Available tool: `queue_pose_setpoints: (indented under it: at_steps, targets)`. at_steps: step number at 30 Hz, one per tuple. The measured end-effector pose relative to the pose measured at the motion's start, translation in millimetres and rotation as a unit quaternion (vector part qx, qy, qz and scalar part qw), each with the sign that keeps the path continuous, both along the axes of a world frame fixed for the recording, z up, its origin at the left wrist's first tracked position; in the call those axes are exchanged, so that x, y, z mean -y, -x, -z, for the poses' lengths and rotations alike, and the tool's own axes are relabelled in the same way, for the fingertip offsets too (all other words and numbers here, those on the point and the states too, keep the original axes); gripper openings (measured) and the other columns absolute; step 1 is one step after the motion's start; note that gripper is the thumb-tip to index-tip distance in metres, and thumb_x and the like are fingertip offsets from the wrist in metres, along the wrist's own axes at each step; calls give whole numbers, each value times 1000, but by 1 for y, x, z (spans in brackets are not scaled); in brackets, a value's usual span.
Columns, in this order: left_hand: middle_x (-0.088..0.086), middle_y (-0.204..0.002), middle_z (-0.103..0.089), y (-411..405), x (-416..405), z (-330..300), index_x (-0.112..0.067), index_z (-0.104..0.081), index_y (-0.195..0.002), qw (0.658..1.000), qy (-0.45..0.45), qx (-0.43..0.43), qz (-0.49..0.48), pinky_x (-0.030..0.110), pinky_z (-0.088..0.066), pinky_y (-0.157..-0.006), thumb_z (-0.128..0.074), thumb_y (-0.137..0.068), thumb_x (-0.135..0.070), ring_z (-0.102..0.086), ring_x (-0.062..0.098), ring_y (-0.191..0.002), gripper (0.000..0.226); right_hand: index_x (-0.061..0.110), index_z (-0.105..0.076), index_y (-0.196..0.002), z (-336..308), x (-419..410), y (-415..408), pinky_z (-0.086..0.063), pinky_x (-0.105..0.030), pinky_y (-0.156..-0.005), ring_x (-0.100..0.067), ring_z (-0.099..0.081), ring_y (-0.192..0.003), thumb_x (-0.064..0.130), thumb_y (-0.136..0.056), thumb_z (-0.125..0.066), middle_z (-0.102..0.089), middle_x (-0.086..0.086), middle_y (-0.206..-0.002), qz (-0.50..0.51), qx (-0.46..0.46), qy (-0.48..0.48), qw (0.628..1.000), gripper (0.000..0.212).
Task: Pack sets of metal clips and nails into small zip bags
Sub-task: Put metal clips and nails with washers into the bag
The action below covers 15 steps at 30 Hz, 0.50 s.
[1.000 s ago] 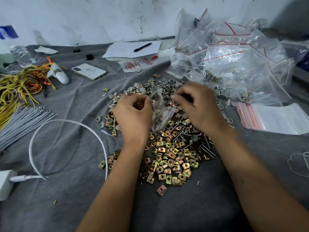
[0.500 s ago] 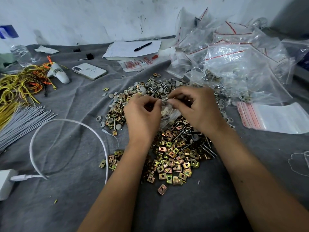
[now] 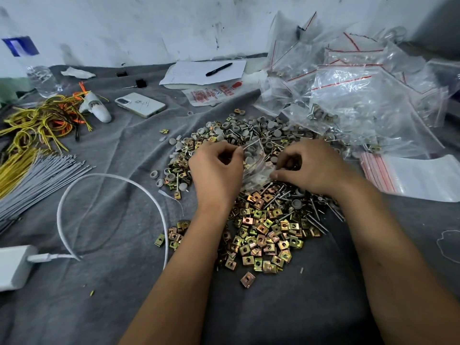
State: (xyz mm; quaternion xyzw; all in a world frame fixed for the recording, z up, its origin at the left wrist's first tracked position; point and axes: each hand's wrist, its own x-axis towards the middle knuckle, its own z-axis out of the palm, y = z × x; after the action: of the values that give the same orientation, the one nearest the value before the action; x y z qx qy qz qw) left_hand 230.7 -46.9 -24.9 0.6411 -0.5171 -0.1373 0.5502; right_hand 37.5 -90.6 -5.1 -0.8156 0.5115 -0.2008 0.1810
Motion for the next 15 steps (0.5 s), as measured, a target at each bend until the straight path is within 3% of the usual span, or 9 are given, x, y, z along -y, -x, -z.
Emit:
queue_pose_setpoints:
  at_steps: [3,7,10,15]
  targets:
    - [-5,-79,-74,-1,1,0,-17,-83,-88,1000,-6,-10,-4,25,-47,-62,-75,-93,-20,-67,15,-71,10,26,-79,-91,3,1,1,-48,-22,-65,0,-65,-74,36,-80,-86,-71,14,-80,-10,33,-6,999,16]
    - [-5,-83,-75,0,0,-1,-17,-83,-89,1000,-2,-2,-7,26,-55,-66,-75,-93,-20,-69,12,-75,9,23,-79,-103,7,5,-2,-43,-17,-66,3,-60,-75,30,-88,-80,-69,10,-83,24,66,53,996,17]
    - [-5,-83,-74,1,-2,-2,-16,-83,-90,1000,3,4,-2,27,-58,-67,-76,-93,-19,-68,11,-75,8,23,-78,-106,6,4,-2,-50,-21,-71,-7,-65,-79,29,-89,-80,-72,5,-88,42,107,67,991,19]
    - [-5,-81,-70,3,-3,-4,-15,-82,-88,999,14,28,-2,34,-58,-70,-78,-91,-18,-65,13,-76,6,16,-75,-96,-4,-8,-12,-58,-24,-64,-10,-68,-70,22,-82,-85,-73,8,-81,9,270,127,954,18]
